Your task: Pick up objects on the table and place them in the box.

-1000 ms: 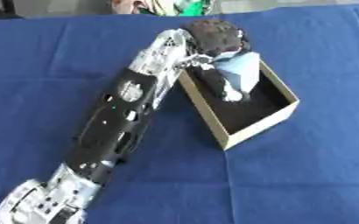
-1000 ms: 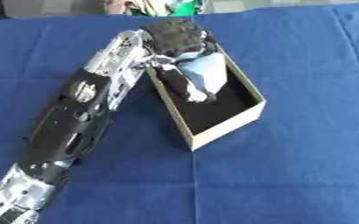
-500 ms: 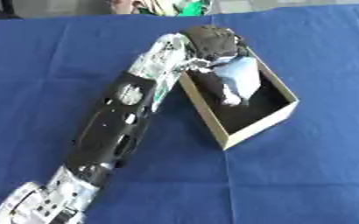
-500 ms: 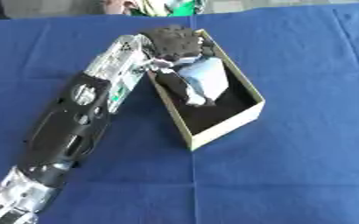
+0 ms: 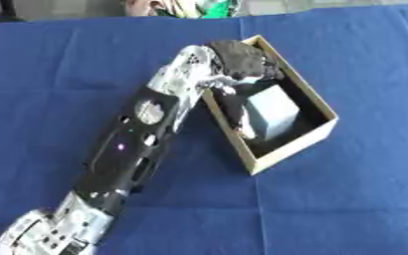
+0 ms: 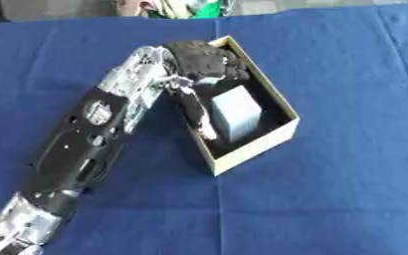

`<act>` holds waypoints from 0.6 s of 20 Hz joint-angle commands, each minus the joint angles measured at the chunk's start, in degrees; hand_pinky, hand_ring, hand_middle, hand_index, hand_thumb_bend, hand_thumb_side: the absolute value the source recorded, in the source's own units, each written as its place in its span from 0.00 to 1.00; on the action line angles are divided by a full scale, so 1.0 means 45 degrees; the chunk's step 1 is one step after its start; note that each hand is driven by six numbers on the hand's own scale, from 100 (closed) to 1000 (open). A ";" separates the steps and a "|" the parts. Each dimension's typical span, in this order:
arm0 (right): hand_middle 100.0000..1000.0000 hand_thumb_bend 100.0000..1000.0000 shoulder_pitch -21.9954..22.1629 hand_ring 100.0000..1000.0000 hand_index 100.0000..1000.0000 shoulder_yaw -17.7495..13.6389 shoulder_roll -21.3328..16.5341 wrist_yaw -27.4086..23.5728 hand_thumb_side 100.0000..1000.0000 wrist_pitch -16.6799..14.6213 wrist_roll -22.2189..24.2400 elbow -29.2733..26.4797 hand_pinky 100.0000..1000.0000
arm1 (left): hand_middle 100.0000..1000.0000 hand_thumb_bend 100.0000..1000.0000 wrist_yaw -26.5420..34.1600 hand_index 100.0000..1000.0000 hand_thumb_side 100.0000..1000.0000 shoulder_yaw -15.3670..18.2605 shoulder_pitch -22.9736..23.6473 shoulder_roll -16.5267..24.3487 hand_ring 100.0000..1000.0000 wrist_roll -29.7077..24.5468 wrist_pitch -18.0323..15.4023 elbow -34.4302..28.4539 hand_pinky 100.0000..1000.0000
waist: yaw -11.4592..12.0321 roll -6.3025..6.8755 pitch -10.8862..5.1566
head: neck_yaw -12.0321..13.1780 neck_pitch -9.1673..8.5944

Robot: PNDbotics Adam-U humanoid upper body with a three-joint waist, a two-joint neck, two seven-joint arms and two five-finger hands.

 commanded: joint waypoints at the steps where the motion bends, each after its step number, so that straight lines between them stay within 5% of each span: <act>1: 0.56 0.00 -0.0083 0.86 0.82 -0.0089 -0.0184 0.0058 1.00 0.0019 -0.0032 -0.0142 0.70 | 0.91 0.91 0.0111 0.99 0.85 0.0138 -0.0210 -0.0004 0.99 0.0612 0.0162 -0.0419 0.82 | -0.0026 0.0099 -0.0113 | -0.0030 -0.0114; 7: 0.56 0.00 -0.0009 0.86 0.81 -0.0087 -0.0204 0.0093 1.00 0.0035 -0.0043 -0.0142 0.70 | 0.85 0.66 -0.0110 0.94 0.86 0.0329 -0.0301 0.0183 0.93 0.3327 0.1001 -0.1515 0.76 | -0.0006 0.0108 -0.0161 | -0.0054 -0.0104; 12: 0.56 0.00 0.0028 0.85 0.81 -0.0089 -0.0221 0.0113 1.00 0.0028 -0.0061 -0.0142 0.70 | 0.82 0.63 -0.0317 0.91 0.85 0.0480 -0.0431 0.0439 0.90 0.5189 0.1723 -0.2020 0.74 | 0.0034 0.0102 -0.0206 | -0.0083 -0.0114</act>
